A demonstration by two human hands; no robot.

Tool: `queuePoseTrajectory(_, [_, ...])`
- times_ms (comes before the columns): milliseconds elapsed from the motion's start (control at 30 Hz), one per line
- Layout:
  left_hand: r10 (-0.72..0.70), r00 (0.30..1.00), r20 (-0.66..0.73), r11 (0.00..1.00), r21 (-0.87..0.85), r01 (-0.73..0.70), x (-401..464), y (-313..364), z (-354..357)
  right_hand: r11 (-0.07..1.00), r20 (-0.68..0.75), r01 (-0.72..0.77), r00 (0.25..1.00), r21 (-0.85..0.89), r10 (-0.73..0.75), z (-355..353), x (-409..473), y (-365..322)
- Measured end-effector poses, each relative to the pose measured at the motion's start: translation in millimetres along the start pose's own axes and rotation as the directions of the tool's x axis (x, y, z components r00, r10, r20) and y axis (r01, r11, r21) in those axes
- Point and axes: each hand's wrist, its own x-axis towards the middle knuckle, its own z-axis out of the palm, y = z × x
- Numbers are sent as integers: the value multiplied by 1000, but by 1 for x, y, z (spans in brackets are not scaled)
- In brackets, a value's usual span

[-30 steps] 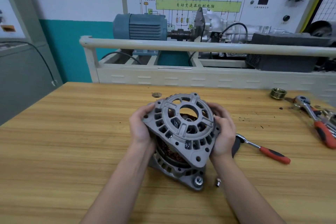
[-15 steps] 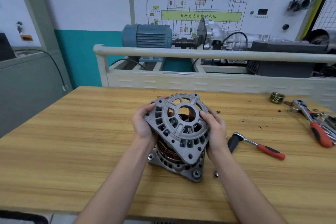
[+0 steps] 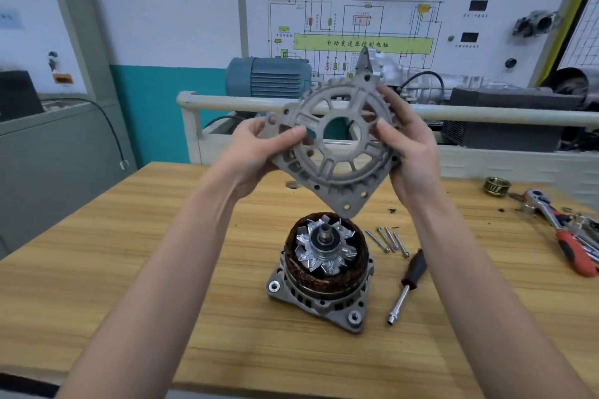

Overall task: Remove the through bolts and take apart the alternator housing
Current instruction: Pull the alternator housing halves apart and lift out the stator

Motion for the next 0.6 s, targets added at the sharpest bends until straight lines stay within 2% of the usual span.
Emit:
queuePoseTrajectory(67, [100, 990, -99, 995, -11, -101, -1, 6, -7, 996, 107, 4, 994, -90, 5, 6, 15, 4])
queuePoseTrajectory(133, [229, 961, -156, 973, 49, -224, -4, 8, -17, 979, 171, -6, 984, -206, 42, 13, 27, 17])
queuePoseTrajectory(200, [305, 934, -186, 942, 202, -267, -9, 7, -28, 953, 214, -50, 970, -299, 118, 17, 37, 38])
queuePoseTrajectory(267, [338, 910, -240, 886, 406, -223, -12, -2, -41, 918, 259, -118, 939, -378, 227, 18, 47, 61])
queuePoseTrajectory(333, [398, 893, -208, 760, 621, -194, -13, -17, -53, 872, 286, -198, 892, -448, 349, 15, 54, 83])
queuePoseTrajectory(400, [416, 906, -79, 605, 768, -211, -13, -40, -62, 817, 303, -297, 822, -495, 483, 8, 58, 104])
queuePoseTrajectory(500, [342, 940, 4, 436, 885, -162, -15, -80, -76, 716, 336, -405, 680, -569, 652, -6, 59, 134])
queuePoseTrajectory(600, [290, 953, 91, 257, 951, -170, -22, -115, -87, 638, 319, -510, 579, -577, 750, -21, 57, 157])
